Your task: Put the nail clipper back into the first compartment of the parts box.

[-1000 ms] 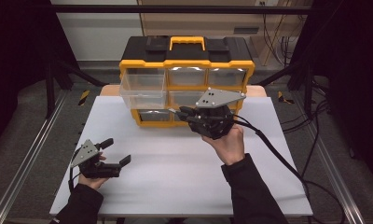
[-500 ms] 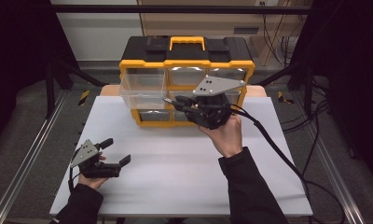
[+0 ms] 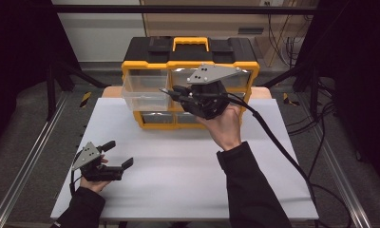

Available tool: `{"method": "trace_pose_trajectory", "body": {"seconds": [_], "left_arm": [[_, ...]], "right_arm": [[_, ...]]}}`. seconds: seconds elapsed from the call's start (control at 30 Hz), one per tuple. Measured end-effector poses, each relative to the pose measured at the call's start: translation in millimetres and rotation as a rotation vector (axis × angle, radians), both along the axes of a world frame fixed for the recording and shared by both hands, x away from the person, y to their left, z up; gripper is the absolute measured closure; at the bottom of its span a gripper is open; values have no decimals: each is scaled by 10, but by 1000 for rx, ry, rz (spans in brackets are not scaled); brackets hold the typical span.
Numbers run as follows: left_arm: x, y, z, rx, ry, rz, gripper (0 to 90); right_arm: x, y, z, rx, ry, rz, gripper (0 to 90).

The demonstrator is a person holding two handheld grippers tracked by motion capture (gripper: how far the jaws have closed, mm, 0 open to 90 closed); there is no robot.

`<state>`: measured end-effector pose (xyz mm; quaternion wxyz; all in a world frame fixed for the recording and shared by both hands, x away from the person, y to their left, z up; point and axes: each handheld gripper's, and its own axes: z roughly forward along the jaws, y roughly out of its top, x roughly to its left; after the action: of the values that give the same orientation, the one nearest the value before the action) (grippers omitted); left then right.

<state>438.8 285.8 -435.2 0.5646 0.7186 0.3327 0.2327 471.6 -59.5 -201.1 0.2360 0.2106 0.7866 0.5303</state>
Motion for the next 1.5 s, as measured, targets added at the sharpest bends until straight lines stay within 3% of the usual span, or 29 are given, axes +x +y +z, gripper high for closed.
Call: {"method": "trace_pose_trajectory", "body": {"seconds": [1.1,1.5], "left_arm": [[5,-1,-9,1,6,0,22],[4,1,-7,0,5,1,22]], "right_arm": [[468,349,35,-27,39,-30,796],[605,446,-25,-31,66,-45,795]]}}
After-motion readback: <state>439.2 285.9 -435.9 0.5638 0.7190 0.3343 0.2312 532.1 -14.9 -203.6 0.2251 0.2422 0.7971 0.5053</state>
